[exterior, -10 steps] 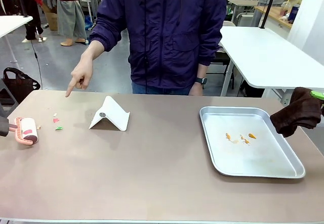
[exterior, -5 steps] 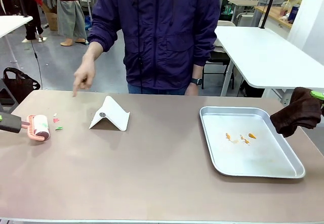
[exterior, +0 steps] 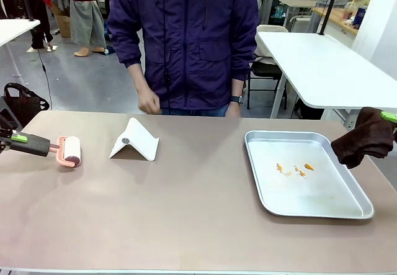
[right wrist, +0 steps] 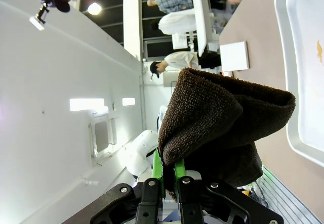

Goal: Clean the surface of the table.
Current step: If a person points to the right, clean the right side of the table with your right hand, and if they point to the left, clean the left side with your left hand, then clean the area not pointed to by the person.

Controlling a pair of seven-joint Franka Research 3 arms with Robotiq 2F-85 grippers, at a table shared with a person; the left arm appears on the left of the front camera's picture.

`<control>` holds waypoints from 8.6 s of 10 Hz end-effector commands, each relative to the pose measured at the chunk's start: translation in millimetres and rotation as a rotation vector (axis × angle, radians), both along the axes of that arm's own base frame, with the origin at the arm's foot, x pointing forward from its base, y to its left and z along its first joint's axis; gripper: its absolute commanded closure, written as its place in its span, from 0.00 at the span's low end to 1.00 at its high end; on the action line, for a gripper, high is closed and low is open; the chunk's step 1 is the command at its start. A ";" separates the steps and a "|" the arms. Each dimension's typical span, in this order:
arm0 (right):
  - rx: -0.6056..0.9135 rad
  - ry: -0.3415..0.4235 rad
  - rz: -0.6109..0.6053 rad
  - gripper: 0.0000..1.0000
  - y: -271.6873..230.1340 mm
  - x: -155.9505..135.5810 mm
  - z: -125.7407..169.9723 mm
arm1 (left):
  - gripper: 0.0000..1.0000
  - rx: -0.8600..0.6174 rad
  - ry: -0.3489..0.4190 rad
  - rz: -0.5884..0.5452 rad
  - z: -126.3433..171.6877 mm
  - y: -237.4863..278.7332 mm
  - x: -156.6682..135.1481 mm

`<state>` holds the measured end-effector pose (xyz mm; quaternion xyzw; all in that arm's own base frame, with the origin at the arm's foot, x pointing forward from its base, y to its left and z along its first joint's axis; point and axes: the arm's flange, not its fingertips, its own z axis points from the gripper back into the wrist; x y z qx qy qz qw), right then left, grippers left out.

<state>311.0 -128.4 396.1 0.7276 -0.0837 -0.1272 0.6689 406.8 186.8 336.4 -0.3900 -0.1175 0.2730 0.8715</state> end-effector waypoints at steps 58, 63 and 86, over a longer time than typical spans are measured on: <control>0.000 0.000 0.000 1.00 0.6 -1.1 6.1 | 0.78 0.029 -0.241 -0.132 -7.6 -42.8 101.7; 0.000 0.000 0.000 1.00 0.6 -1.1 6.1 | 0.78 -0.188 -0.539 -0.092 94.4 -38.7 35.0; 0.000 0.000 0.000 1.00 0.6 -1.1 6.1 | 0.78 -0.303 -0.337 -0.353 119.8 -21.6 -154.0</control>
